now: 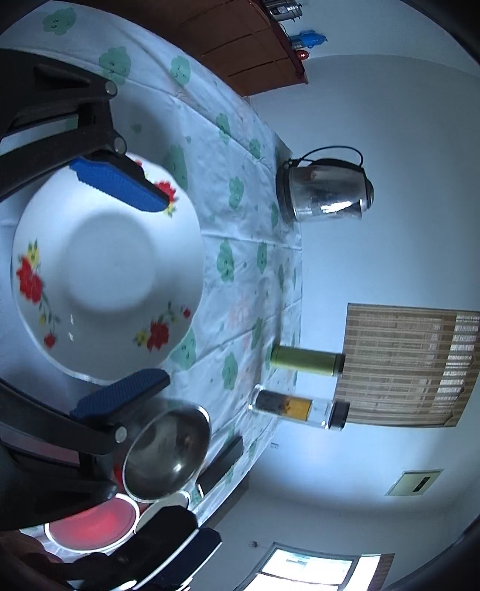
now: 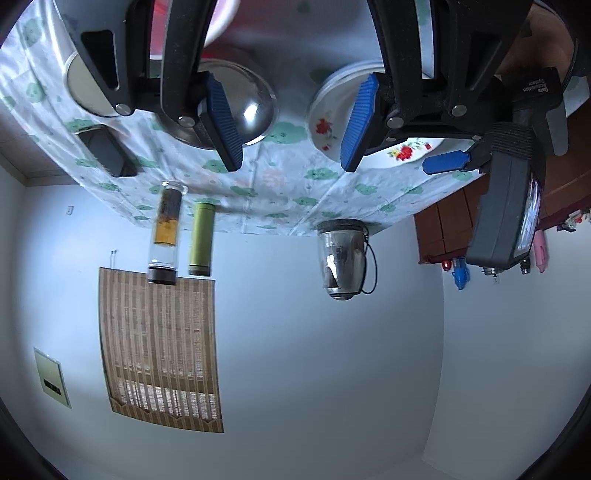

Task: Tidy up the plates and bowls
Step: 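Move both grippers away from the plates toward the pink plastic bowl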

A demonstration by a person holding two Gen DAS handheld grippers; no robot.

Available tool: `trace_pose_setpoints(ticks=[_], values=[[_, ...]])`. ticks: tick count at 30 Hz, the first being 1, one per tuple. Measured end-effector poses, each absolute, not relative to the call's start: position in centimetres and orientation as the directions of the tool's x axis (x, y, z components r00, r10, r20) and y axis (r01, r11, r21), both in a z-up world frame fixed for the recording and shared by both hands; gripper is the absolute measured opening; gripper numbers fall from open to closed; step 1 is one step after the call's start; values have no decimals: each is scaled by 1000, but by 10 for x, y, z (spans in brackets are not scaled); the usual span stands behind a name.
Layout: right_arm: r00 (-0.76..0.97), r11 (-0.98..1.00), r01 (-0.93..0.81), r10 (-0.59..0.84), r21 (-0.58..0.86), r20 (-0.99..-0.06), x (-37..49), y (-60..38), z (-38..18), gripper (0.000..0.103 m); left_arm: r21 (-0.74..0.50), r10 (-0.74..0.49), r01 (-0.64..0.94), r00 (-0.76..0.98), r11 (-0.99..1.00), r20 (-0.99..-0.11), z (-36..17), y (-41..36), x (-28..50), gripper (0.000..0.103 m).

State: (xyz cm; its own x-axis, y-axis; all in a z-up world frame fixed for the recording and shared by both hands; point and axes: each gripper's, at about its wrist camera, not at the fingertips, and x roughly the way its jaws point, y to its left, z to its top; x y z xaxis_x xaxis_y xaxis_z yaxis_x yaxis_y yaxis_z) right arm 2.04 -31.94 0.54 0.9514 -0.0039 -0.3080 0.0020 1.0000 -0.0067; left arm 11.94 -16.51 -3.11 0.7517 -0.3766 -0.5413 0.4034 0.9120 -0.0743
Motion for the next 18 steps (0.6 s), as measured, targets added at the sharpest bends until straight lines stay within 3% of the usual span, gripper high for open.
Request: trace_pose_setpoints(ticks=[14, 18], values=[[928, 986, 162, -163, -30, -336, -31, -384, 12, 58, -51, -580, 661, 615, 748, -535, -22, -251, 75, 88], [911, 981, 193, -188, -24, -368, -46, -400, 10, 58, -38, -616, 721, 563, 692, -551, -32, -265, 66, 83]])
